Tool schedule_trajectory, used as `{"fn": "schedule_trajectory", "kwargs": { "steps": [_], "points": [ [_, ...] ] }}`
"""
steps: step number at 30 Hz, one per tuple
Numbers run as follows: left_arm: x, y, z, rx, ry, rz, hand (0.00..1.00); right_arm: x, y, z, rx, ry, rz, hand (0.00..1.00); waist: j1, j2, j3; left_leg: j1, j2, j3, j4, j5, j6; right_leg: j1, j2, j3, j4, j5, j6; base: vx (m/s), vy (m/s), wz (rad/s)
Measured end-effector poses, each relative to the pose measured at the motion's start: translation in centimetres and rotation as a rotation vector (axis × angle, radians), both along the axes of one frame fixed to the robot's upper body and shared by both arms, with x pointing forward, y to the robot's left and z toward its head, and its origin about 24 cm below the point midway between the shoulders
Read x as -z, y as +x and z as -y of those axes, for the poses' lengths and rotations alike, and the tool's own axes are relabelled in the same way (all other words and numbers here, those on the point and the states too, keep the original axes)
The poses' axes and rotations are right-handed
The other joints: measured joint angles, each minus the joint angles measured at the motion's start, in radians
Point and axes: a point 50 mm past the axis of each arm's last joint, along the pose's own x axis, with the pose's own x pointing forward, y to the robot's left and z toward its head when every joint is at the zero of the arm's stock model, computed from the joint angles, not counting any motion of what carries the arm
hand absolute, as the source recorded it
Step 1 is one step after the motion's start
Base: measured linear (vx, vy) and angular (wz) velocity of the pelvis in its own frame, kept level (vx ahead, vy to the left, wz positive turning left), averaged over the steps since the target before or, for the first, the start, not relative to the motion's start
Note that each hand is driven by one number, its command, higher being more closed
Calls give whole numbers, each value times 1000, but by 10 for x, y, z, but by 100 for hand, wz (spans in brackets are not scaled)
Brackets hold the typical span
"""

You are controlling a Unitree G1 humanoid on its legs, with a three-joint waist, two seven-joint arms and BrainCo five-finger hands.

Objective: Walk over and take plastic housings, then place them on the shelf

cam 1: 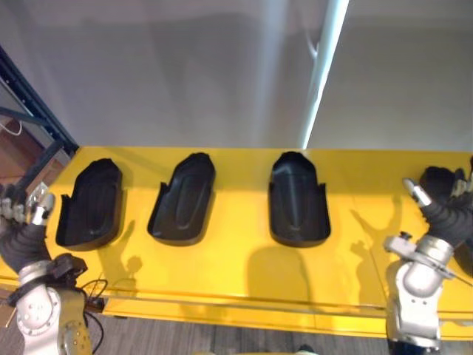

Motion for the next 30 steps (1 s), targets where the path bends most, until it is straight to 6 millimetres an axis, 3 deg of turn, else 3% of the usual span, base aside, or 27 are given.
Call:
{"fn": "schedule_trajectory", "kwargs": {
  "steps": [4, 7, 15, 23, 30],
  "points": [
    [3, 11, -7, 115, 69, -83, 0, 0, 1, 1, -3, -12, -10, 0, 0, -3, -2, 0, 0, 1, -1, 0, 0, -1, 0, 1, 0, 0, 0, -1, 1, -1],
    [3, 21, -24, 159, 107, -144, 0, 3, 4, 5, -7, -41, -45, 0, 0, -4, -3, 1, 0, 3, -1, 0, 0, -2, 0, 3, 0, 2, 0, 0, 0, 0],
    [2, 29, -43, 177, 173, -204, 0, 1, 5, 11, -14, -62, -57, 0, -2, -3, -3, 1, 0, 7, -1, 0, 0, -6, 0, 8, 0, 3, 0, 0, 0, 0],
    [-1, 38, -36, 316, 213, -175, 0, 4, 7, 13, -25, -76, -79, 0, -1, 10, -12, -1, 0, 23, 0, 0, 0, -19, 0, 24, 0, 9, -1, -6, 6, -4],
    [3, 54, -16, 509, 107, -100, 0, 3, 8, 14, -27, -92, -85, 0, -7, 25, -20, 1, -2, 31, 3, 0, 0, -20, 0, 29, -2, 16, -2, -15, 8, -3]
  ]
}}
